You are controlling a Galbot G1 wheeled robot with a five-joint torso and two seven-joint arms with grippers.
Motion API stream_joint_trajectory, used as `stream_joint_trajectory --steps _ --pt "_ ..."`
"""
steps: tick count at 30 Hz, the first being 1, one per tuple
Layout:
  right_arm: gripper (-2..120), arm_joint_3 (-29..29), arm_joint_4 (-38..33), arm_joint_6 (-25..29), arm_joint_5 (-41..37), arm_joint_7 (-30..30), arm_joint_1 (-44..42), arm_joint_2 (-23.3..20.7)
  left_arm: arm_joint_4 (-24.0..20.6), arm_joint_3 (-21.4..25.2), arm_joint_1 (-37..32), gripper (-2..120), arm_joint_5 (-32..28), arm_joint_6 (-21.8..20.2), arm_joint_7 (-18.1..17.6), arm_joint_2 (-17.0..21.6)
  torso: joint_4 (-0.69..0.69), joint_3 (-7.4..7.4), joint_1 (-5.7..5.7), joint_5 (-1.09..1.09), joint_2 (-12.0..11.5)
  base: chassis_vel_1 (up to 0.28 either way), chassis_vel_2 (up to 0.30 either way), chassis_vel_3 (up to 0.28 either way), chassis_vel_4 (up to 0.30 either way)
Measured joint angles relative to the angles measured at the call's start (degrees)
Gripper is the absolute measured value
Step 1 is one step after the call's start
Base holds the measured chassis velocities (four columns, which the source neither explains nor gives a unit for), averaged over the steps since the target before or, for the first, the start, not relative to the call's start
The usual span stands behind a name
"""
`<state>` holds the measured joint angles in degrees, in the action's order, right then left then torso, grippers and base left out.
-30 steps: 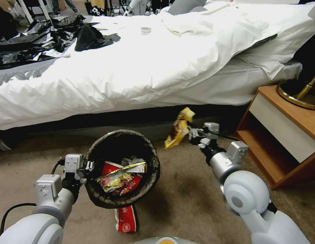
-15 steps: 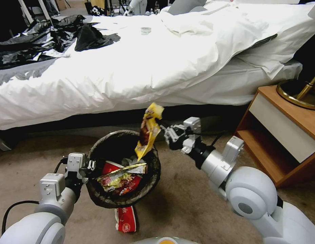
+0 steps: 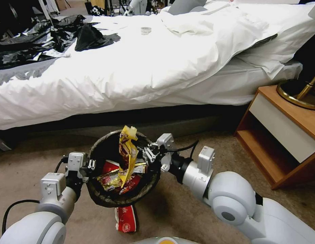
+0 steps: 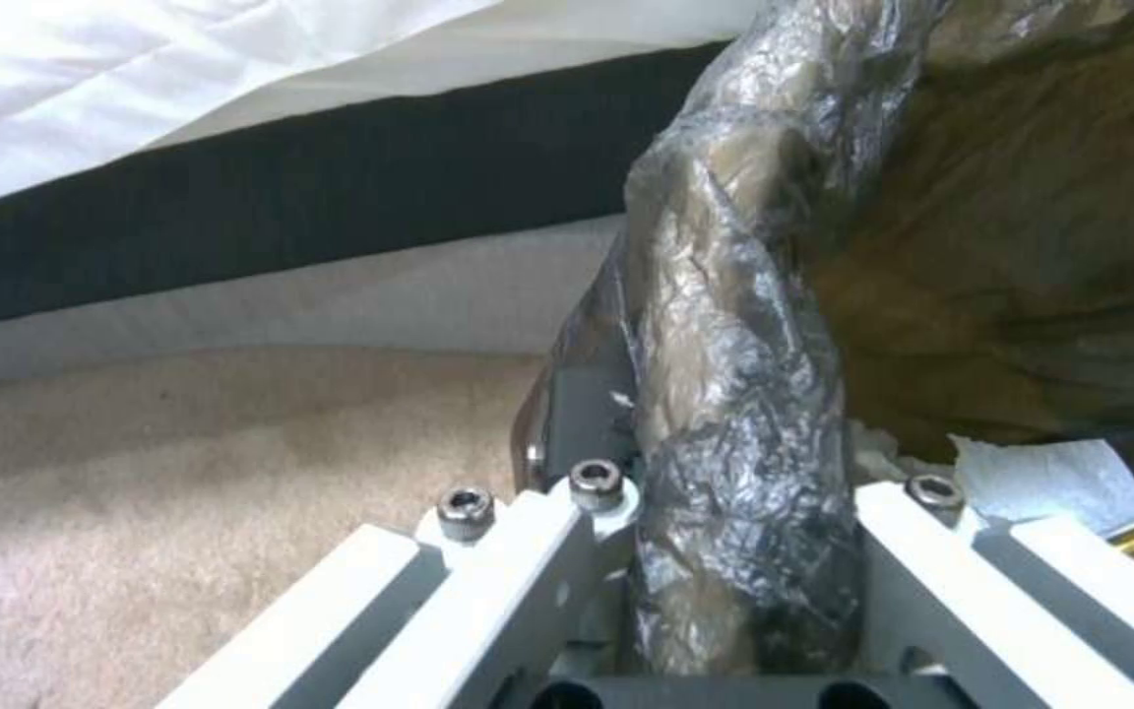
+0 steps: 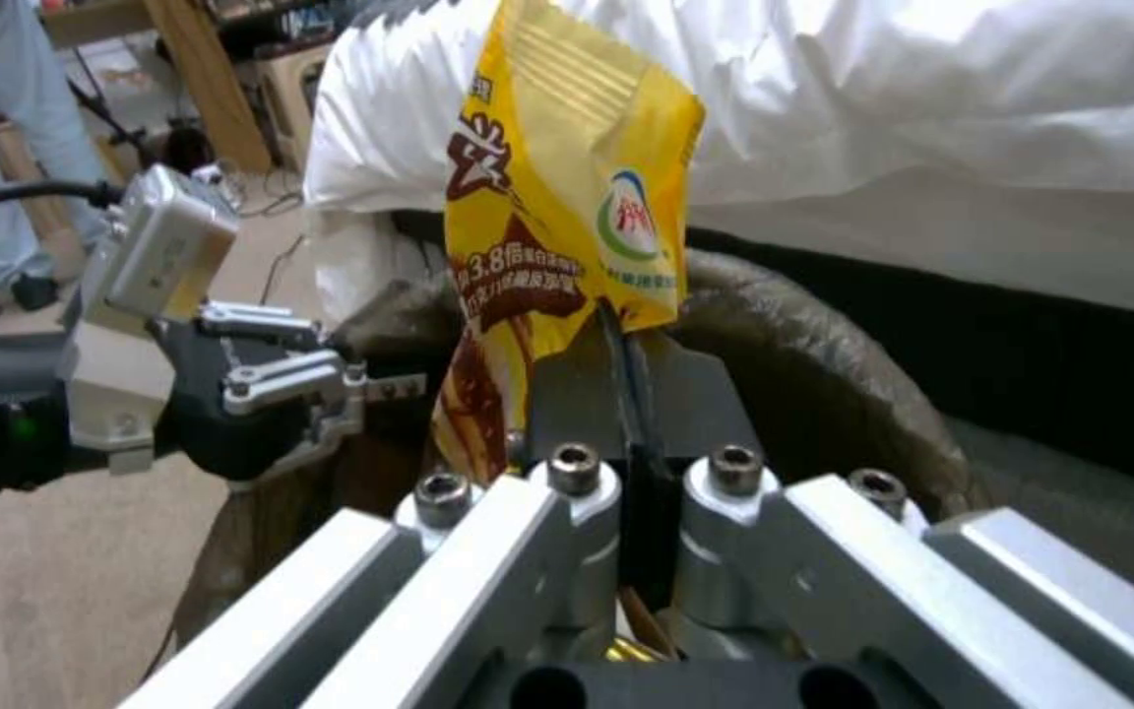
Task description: Pick up the trash bin, then pick up the garbage from the floor and place it into the trash bin.
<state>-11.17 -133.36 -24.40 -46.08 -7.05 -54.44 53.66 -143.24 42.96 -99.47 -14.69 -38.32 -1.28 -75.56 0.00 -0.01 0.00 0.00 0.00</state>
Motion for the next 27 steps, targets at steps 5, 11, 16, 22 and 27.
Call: stream_joint_trajectory --steps 5,11,16,22,27 --pt "4 -1.22 0.18 -1.37 0.22 -0.13 0.75 -0.12 0.00 0.26 -0.35 1 -0.02 0.01 -0.02 -0.14 0.00 0.00 0.00 0.00 0.00 0.000 0.000 0.000 0.000" --pt "26 -3.16 -0.23 -3.00 -0.05 -1.88 1.59 -0.03 0.00 0.05 -0.34 1 0.00 0.01 -0.05 -0.54 0.00 0.00 0.00 0.00 0.00 0.000 0.000 0.000 0.000" --pt "46 -4.75 -0.11 -3.66 -0.12 -3.44 2.48 0.35 0.00 0.02 -0.38 1 0.02 0.03 -0.07 -0.65 0.00 0.01 0.00 0.00 0.00 0.000 0.000 0.000 0.000" --pt "67 -5.54 0.73 -3.68 0.32 -3.96 3.38 0.88 0.00 -0.01 -0.38 1 0.02 0.05 -0.07 -0.66 0.00 0.01 0.00 0.00 0.00 0.000 0.000 0.000 0.000" --pt "84 -5.62 0.93 -3.63 0.55 -4.47 3.95 1.25 0.00 0.06 -0.43 1 0.01 0.05 -0.07 -0.64 0.00 0.01 0.00 0.00 0.00 0.000 0.000 0.000 0.000"
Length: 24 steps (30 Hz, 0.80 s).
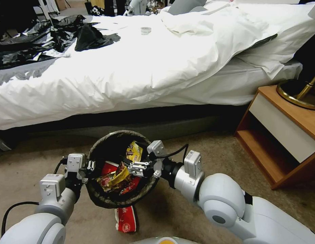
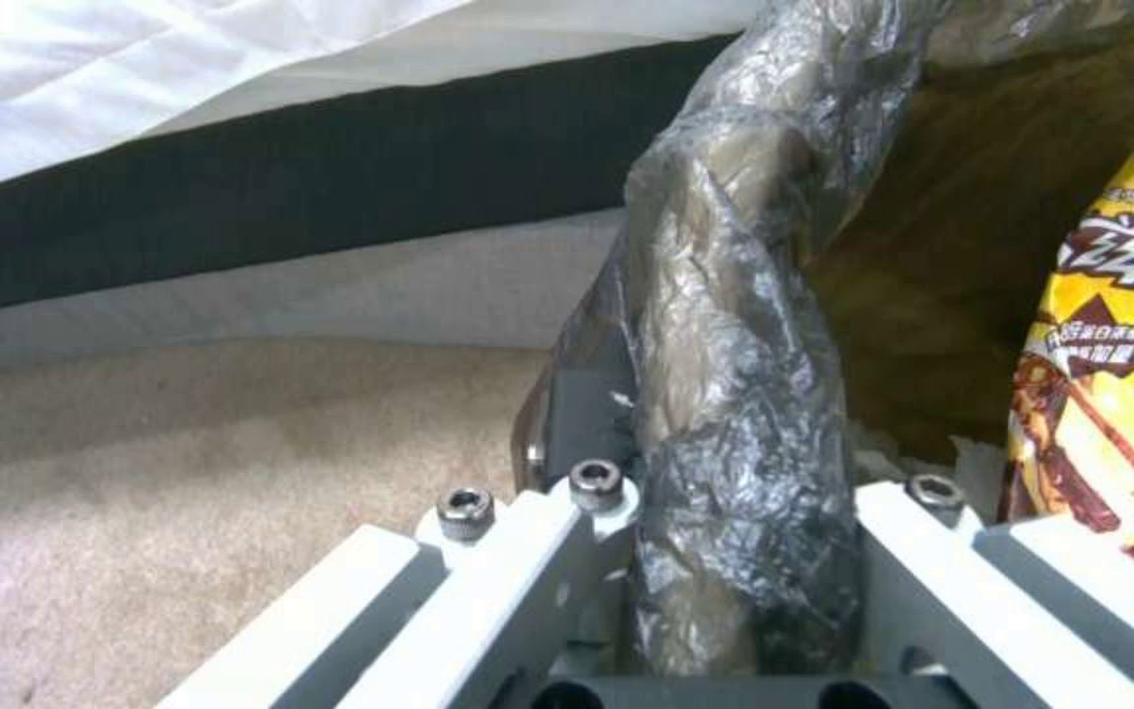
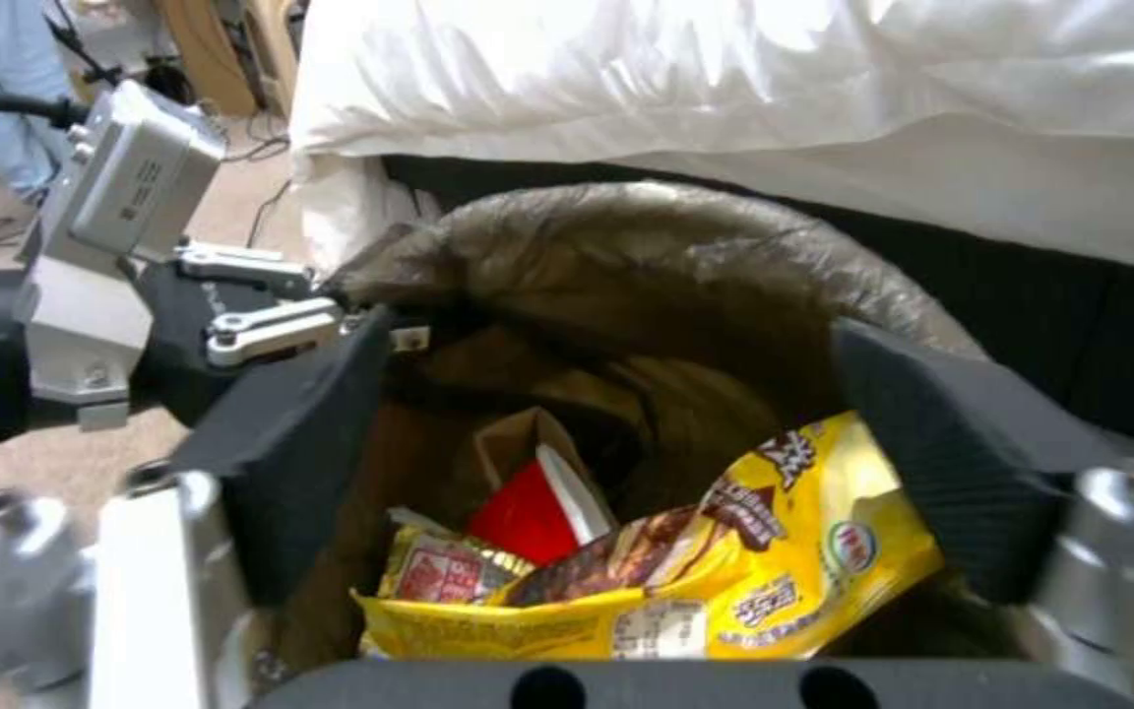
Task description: Pick up the trash bin, then pick up the garbage from the floor and place it into the trash bin.
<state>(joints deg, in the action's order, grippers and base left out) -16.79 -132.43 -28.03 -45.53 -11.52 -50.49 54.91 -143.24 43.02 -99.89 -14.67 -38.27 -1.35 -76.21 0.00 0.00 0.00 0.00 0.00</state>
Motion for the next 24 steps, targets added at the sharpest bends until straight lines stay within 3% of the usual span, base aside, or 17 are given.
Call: stream_joint_trajectory --steps 1,3,13,22,24 --pt "84 0.00 0.00 0.00 0.00 0.00 0.00 0.00 0.00 0.00 0.00 1 0.00 0.00 0.00 0.00 0.00 0.00 0.00 0.00 0.00 0.000 0.000 0.000 0.000" --pt "98 0.93 -0.32 0.03 -0.16 -0.22 0.05 -0.18 0.00 0.01 0.05 1 -0.01 0.00 -0.01 0.03 0.00 0.00 0.00 0.00 0.00 0.000 0.000 0.000 0.000" --pt "100 4.52 -2.58 0.72 -1.02 -0.07 -1.01 -1.24 0.00 0.16 0.06 1 -0.11 0.00 -0.01 0.17 0.00 0.00 0.00 0.00 0.00 0.000 0.000 0.000 0.000" --pt "100 13.69 -5.04 8.70 3.64 -1.19 -6.88 -3.17 0.00 0.70 0.24 1 -0.34 0.14 -0.19 0.17 -0.01 0.00 0.00 0.01 0.00 0.000 0.000 0.000 0.000" --pt "100 19.68 -5.65 10.99 7.94 -3.09 -13.31 -2.36 0.00 0.87 0.18 1 -0.54 0.16 -0.24 -0.19 0.00 0.00 0.00 0.01 0.00 0.000 0.000 0.000 0.000"
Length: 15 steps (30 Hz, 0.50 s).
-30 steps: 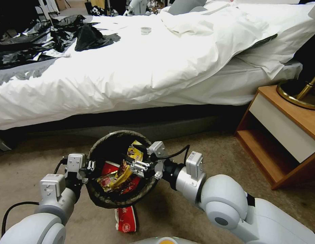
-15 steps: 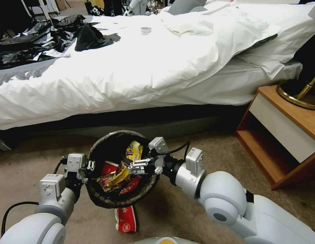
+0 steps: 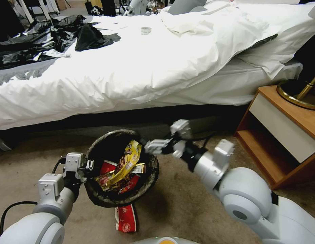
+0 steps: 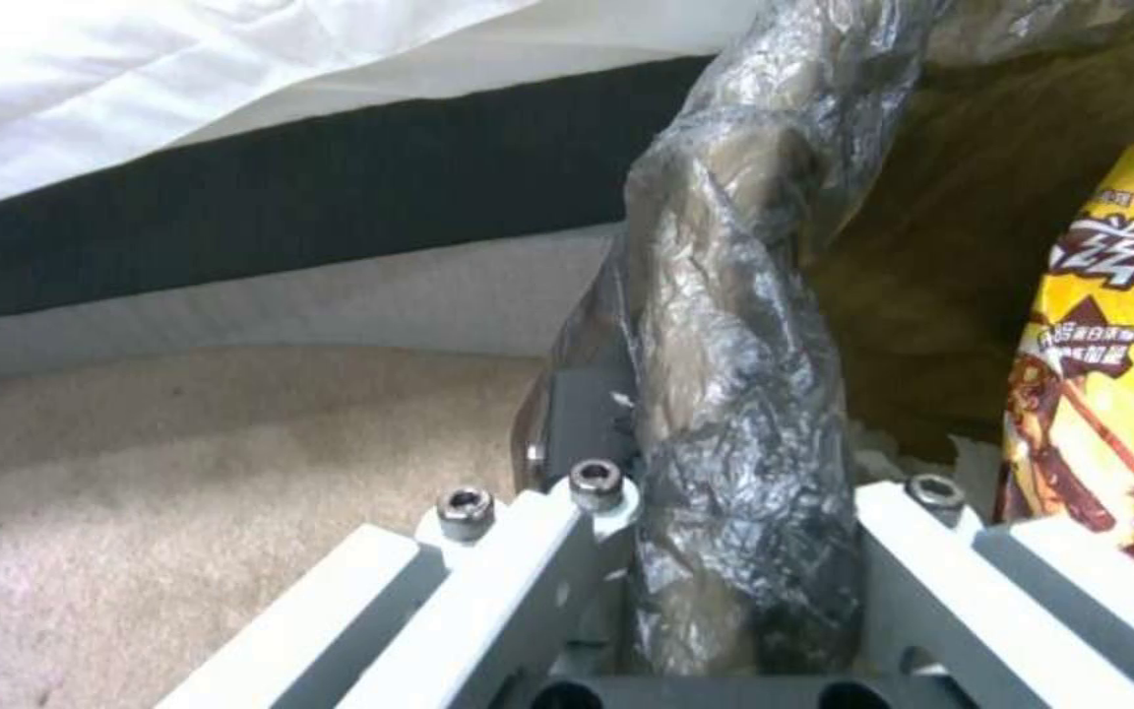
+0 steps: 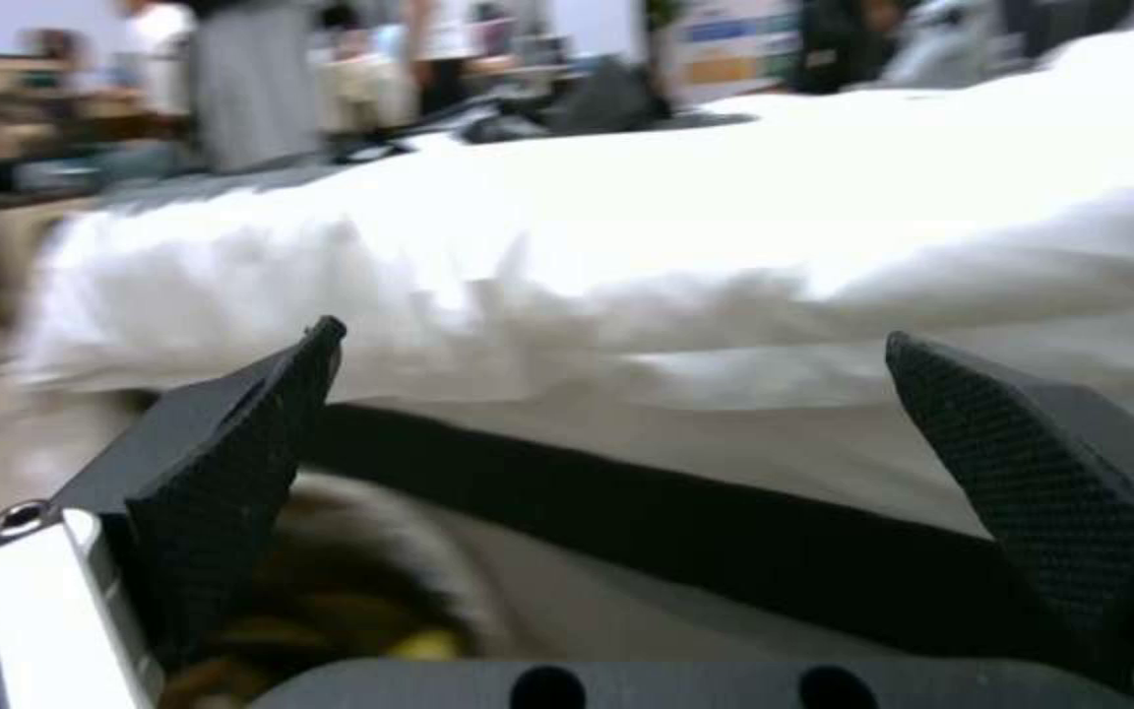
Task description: Pick up the trash bin, then pick up the garbage from the floor and place it into the trash bin.
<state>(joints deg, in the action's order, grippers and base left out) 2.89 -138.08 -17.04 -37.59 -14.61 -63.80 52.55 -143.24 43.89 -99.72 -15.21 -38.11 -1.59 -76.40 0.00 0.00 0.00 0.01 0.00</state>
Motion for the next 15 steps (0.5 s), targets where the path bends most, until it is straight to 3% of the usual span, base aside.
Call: stream_joint_trajectory --steps 7,10,15 --pt "100 10.59 -0.73 3.93 8.51 -0.64 -13.24 4.23 0.00 0.28 -0.63 1 -0.23 -0.10 -0.09 -0.87 0.02 0.00 0.00 -0.01 0.00 0.000 0.000 0.000 0.000" --pt "100 17.83 -0.61 7.21 15.94 0.57 -20.53 9.18 0.00 0.45 -0.93 1 -0.71 -0.58 -0.28 -0.97 0.00 0.00 0.00 -0.01 0.00 0.000 0.000 0.000 0.000" --pt "100 21.93 0.12 10.24 23.50 2.68 -26.35 15.61 0.00 0.67 -0.91 1 -1.32 -0.73 -0.38 -0.95 0.01 0.00 0.00 0.00 0.00 0.000 0.000 0.000 0.000"
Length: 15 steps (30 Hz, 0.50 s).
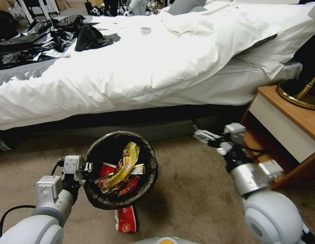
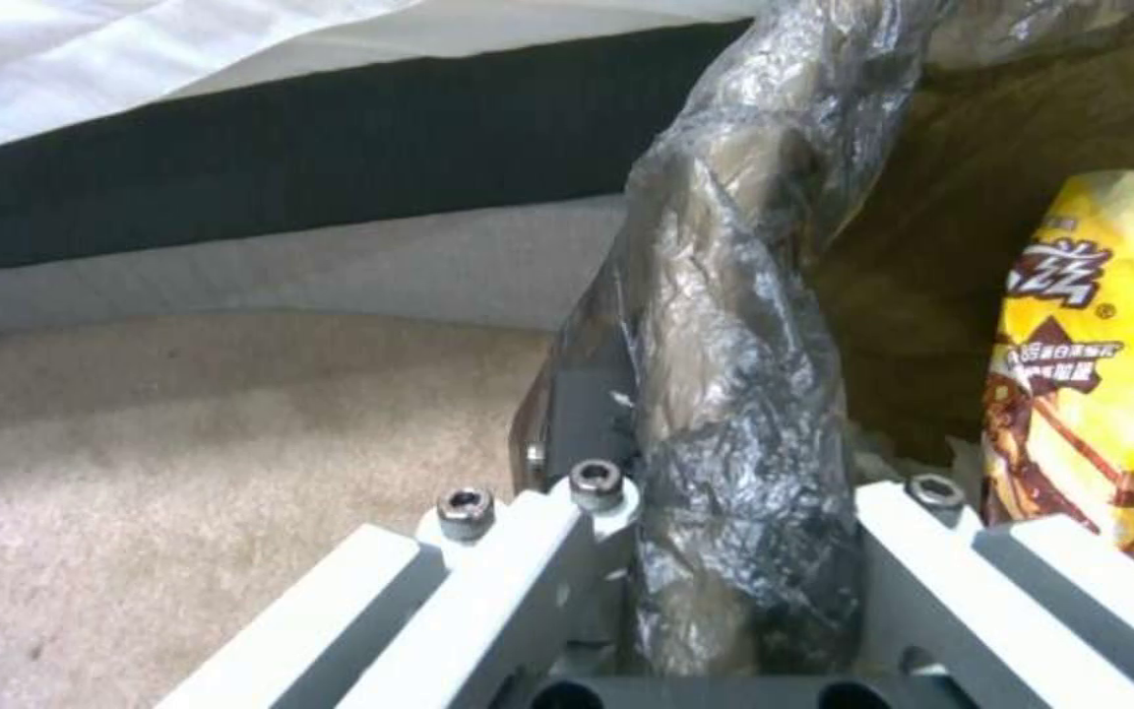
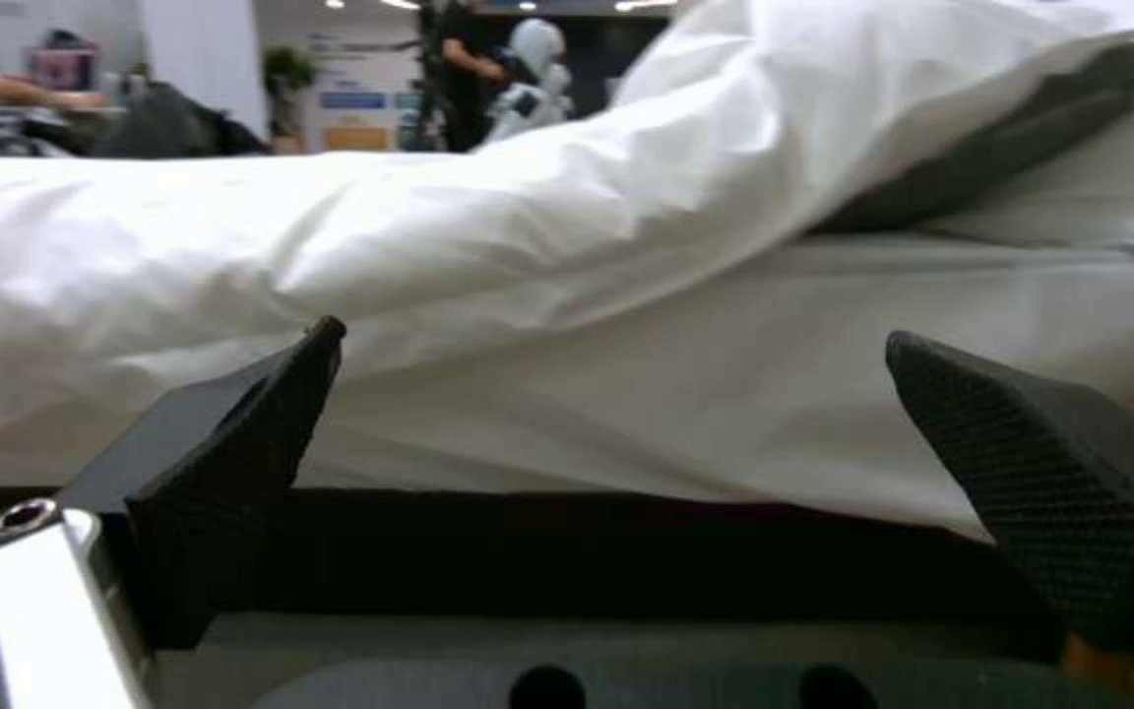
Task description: Pick up the trash bin, then pick up the garbage from the floor and place it into the trash bin.
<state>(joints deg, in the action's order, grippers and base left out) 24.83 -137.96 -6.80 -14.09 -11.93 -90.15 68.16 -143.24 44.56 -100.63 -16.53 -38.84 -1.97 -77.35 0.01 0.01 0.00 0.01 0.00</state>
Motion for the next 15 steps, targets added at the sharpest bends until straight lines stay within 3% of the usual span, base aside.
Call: stream_joint_trajectory --steps 2,15 --pt "100 2.05 -0.16 1.16 2.42 1.40 -3.64 4.30 0.00 0.04 0.15 1 -0.55 -0.10 -0.01 0.11 0.00 0.00 0.00 -0.01 0.00 0.000 0.000 0.000 0.000" --pt "100 3.30 1.28 1.60 3.77 1.71 -6.71 9.07 0.00 -0.14 0.87 1 -1.58 -0.26 0.02 -0.09 -0.01 -0.01 0.00 -0.01 0.00 0.000 0.000 0.000 0.000"
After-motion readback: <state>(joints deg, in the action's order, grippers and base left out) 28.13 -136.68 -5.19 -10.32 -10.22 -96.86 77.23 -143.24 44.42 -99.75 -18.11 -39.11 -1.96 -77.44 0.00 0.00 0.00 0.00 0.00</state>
